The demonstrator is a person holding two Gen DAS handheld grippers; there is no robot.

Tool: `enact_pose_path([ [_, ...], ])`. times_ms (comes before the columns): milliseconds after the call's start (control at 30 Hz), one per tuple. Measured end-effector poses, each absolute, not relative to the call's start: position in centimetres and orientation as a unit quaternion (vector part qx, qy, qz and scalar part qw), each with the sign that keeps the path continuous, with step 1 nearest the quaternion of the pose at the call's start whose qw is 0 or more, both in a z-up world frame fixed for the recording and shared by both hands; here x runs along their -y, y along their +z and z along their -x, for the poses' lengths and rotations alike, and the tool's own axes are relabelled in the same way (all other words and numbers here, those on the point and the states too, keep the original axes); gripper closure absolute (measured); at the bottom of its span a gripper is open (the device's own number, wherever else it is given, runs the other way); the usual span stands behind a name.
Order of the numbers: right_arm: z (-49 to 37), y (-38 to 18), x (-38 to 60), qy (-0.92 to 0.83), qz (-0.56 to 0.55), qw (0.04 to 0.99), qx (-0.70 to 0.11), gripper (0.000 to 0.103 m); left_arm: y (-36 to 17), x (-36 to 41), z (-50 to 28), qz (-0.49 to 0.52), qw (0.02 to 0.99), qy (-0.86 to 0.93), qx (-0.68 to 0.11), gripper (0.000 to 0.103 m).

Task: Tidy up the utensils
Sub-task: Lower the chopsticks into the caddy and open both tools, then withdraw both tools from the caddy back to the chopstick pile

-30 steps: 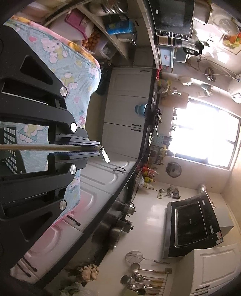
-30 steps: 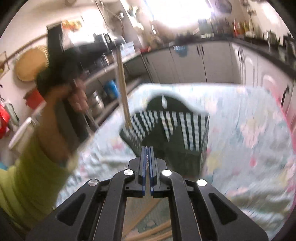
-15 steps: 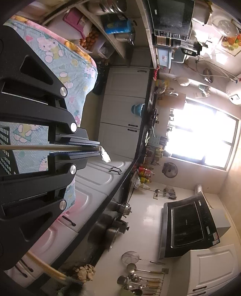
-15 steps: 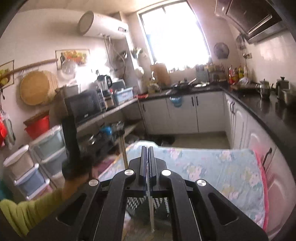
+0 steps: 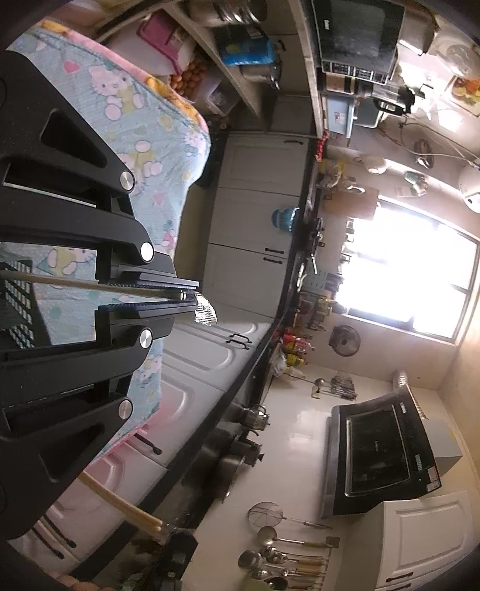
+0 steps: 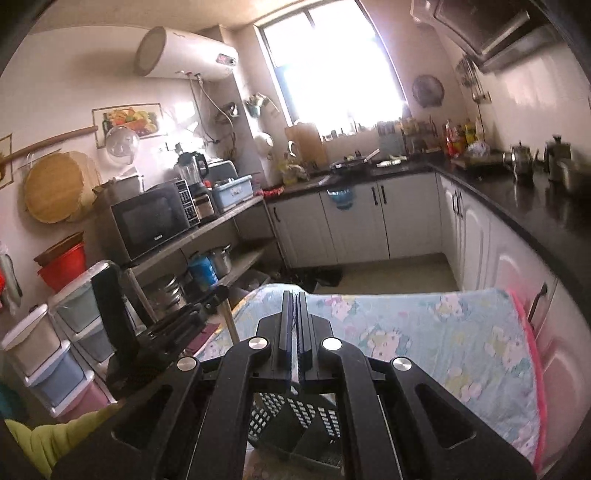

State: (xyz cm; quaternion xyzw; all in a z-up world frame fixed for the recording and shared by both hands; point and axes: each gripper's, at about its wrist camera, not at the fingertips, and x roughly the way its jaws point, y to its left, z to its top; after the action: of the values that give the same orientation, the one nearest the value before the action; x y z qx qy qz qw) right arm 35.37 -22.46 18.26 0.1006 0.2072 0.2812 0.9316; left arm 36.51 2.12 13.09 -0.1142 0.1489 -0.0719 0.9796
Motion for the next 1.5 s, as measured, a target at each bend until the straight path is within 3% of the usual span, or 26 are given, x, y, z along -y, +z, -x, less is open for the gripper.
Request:
enact_pose_path([
  [300,-33.7,22.1,21.6,0.294,-0.080,0.940,-0.155,0.101,12.0,-2.1,-36.2,0.108,0.979,-0.076,-0.157,0.102],
  [767,-35.6,13.8,21.4,0.274,-0.086,0.927,-0.239,0.101,9.5,-2.7,-34.9,0.104,0.974,-0.074,-0.186,0.102],
  [867,-35.6,12.6,22.2,0.251,-0.089,0.931,-0.251,0.100,9.3,-2.9,-34.5,0.108,0.972,-0.071,-0.196,0.095],
  [1033,-35.2,11.8,23.5,0.225,-0.092,0.933,-0.265,0.099,9.0,-3.2,-33.8,0.109,0.966,-0.067,-0.225,0.070],
  [1100,-34.9,11.6,23.8,0.213,-0.087,0.935,-0.269,0.092,8.9,-3.6,-33.2,0.109,0.964,-0.063,-0.233,0.066],
  [1167,-34.5,11.3,24.1,0.208,-0.087,0.935,-0.275,0.077,8.7,-3.9,-32.6,0.113,0.962,-0.065,-0.239,0.062],
  [1267,-33.9,11.0,24.3,0.202,-0.080,0.936,-0.278,0.073,8.5,-4.3,-31.8,0.116,0.960,-0.065,-0.247,0.052],
  [1433,-32.1,10.7,24.5,0.201,-0.071,0.936,-0.280,0.060,8.1,-4.5,-29.9,0.121,0.956,-0.071,-0.259,0.026],
  [1500,-31.4,10.7,24.4,0.201,-0.062,0.937,-0.280,0.058,7.9,-4.5,-29.1,0.119,0.955,-0.072,-0.262,0.022],
])
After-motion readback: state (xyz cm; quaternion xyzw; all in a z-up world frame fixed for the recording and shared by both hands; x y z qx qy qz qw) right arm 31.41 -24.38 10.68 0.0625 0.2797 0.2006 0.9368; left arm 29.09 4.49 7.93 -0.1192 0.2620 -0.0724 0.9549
